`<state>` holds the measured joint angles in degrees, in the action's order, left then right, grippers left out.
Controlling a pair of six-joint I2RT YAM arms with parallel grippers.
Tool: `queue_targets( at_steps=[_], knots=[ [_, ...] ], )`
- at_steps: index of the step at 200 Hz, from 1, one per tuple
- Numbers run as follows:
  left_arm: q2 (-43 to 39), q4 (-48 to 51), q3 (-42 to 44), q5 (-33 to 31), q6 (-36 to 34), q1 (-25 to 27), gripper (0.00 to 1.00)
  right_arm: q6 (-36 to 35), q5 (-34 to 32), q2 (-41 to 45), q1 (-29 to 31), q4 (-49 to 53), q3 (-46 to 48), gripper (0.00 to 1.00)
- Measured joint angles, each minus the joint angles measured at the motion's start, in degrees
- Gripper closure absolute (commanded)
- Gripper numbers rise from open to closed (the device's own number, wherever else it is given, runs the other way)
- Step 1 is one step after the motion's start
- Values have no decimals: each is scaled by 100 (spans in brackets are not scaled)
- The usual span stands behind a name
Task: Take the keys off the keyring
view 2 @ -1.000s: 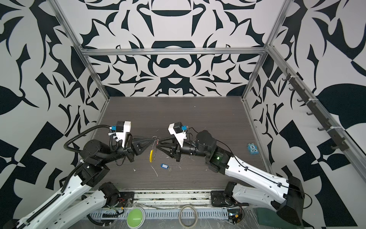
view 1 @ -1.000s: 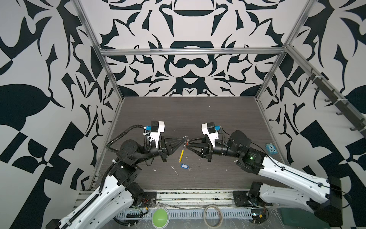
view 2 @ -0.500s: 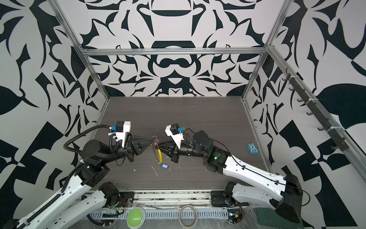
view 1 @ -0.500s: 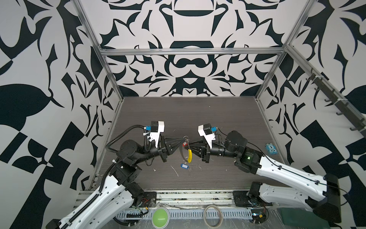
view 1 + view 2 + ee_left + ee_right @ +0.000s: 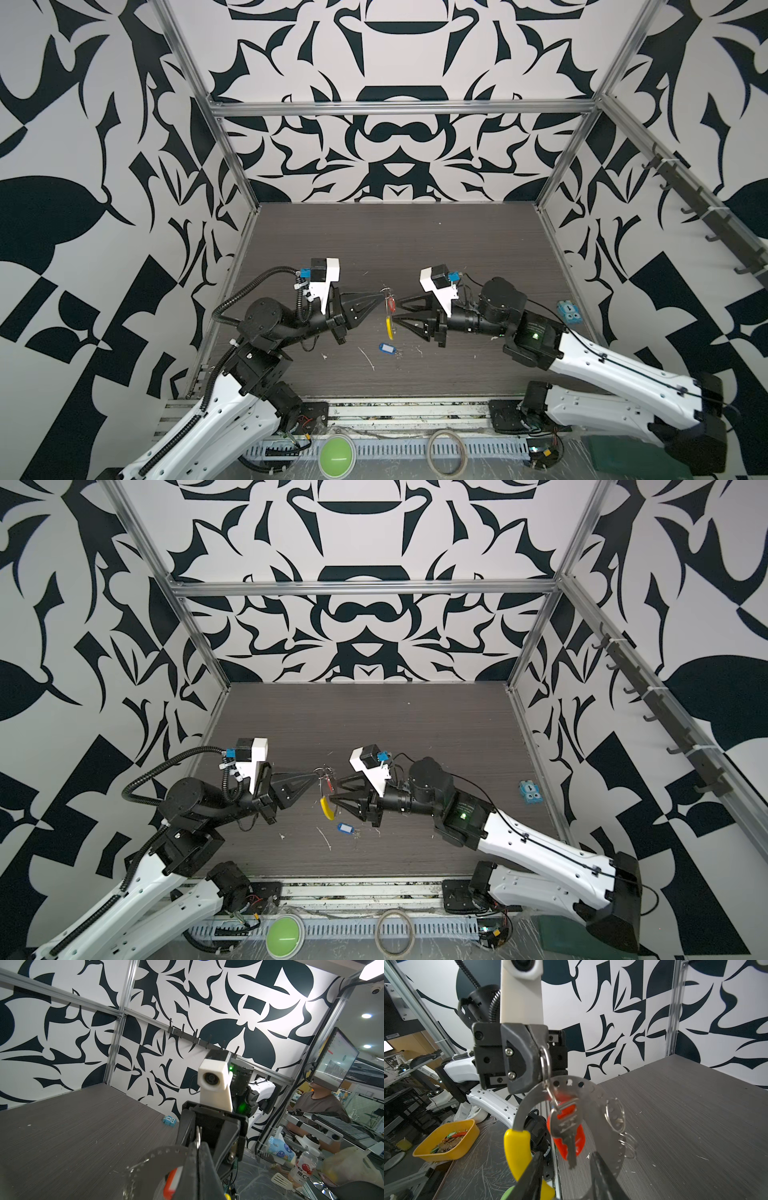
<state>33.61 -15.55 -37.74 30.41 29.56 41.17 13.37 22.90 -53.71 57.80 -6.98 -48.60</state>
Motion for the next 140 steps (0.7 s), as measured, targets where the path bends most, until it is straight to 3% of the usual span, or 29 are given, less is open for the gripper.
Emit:
queue_targets(
  at_steps=[33, 87, 140],
  knots=[
    [-50, 136, 0, 105, -24, 0, 100, -168, -179, 380, 0, 208, -199, 55],
    [0, 168, 0, 369, -20, 0, 100, -144, 9, -83, 0, 17, -756, 55],
    [15, 168, 0, 431, 4, 0, 100, 258, 404, -382, 0, -409, -734, 70]
  ],
)
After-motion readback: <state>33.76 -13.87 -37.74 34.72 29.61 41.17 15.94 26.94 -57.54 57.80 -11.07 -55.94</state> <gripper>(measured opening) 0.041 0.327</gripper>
